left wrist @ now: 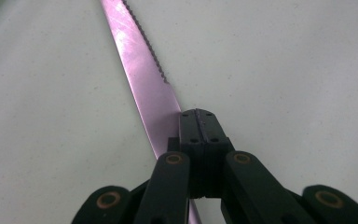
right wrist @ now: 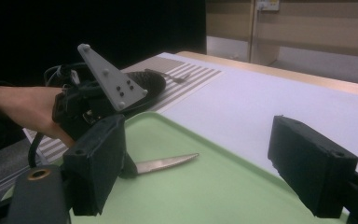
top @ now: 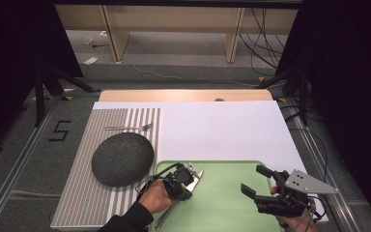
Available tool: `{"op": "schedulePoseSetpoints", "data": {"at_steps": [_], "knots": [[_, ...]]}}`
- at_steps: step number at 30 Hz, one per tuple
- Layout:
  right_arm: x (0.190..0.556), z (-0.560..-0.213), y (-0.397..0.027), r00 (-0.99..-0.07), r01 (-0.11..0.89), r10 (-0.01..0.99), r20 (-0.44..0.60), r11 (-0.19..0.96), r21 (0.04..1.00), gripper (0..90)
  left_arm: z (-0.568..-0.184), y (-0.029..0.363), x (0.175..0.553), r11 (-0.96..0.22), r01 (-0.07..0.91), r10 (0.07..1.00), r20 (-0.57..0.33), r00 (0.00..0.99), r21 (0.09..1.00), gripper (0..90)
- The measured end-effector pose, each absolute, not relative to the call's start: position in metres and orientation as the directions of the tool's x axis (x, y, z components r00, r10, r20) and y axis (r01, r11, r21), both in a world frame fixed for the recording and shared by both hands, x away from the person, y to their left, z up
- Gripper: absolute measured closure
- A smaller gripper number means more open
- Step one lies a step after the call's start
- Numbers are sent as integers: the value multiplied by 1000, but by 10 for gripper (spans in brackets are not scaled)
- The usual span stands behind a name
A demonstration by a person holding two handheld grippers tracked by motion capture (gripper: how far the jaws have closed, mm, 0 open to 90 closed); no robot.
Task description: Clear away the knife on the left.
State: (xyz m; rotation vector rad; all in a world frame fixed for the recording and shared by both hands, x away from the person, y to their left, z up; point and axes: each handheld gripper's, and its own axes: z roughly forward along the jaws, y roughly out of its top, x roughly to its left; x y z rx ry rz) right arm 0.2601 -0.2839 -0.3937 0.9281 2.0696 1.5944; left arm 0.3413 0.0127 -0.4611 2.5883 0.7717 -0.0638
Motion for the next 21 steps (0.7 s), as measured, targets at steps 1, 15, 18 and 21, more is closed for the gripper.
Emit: {"op": "schedulePoseSetpoints", "data": {"at_steps": [1,15,18,21], "knots": [[260,-394,-284,-716,276,691,103,144,950,200,-461,14,342,-749,533,514,-163,842,395,896],[260,-394,-284,-717,275,690,103,144,951,201,-461,26,348,-733,559,541,-166,824,388,896],[260,-394,-284,-717,277,690,105,143,950,200,-461,29,350,-727,567,550,-167,819,388,896],[260,-393,-284,-717,277,689,106,142,950,200,-461,33,352,-718,578,559,-173,811,389,896]]}}
